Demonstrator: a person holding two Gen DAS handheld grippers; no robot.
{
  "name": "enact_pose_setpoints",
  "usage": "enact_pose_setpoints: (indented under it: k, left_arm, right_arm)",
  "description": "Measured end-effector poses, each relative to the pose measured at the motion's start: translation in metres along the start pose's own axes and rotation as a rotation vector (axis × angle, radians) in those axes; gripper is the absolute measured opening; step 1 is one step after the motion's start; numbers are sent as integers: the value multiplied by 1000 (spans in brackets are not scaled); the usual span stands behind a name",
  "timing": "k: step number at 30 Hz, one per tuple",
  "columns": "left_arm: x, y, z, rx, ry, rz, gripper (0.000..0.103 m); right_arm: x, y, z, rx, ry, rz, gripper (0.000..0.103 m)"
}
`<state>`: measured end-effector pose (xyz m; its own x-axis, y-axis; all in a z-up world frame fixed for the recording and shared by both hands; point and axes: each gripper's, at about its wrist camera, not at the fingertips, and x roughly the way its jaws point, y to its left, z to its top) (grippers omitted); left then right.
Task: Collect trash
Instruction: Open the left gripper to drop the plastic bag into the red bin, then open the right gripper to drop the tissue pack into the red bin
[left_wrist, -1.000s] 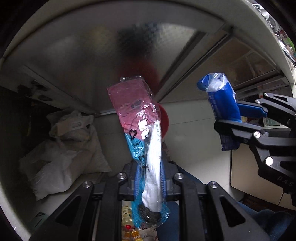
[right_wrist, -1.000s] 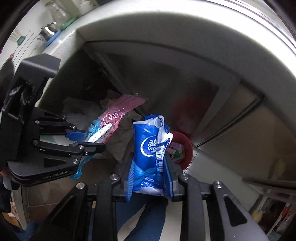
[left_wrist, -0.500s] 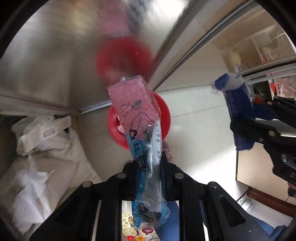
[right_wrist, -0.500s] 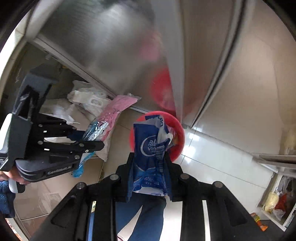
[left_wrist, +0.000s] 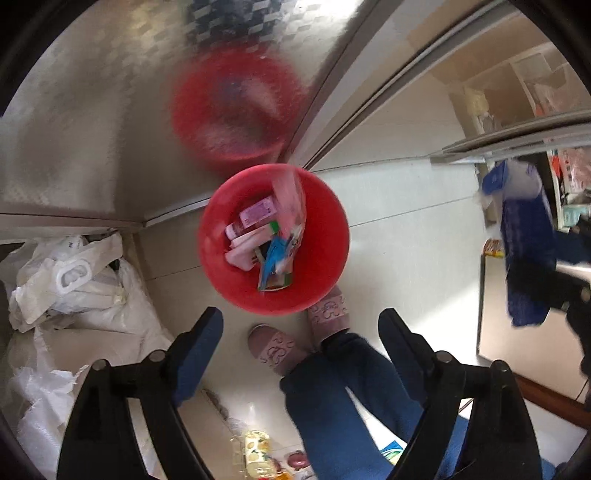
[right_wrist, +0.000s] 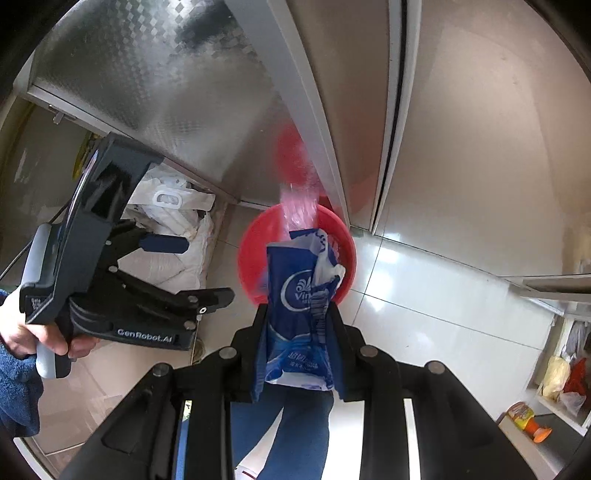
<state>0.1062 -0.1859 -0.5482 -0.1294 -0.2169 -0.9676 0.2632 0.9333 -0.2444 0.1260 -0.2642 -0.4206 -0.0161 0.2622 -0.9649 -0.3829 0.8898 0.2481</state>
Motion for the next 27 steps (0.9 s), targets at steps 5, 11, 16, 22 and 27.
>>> enact_pose_setpoints:
  k: [5,11,16,22,27]
  left_arm:
    - [-15,8,-15,11,-23,27,94]
    - [-35,30,-33,-39,-72,28,103]
    - [-43,47,-44,-68,-82,53,103]
    - [-46,72,-58,-134,-93,68,103]
    - [-45,88,-65,-181,-96,73,103]
  right_arm:
    - [-8,5,3,-18,-5,8,27]
    - [-3,22,10,-70,3,28,27]
    - [11,34,15,-114,14,49,28]
    - [24,45,21,-167,30,37,30]
    - [37,52,24,-215,46,4,36]
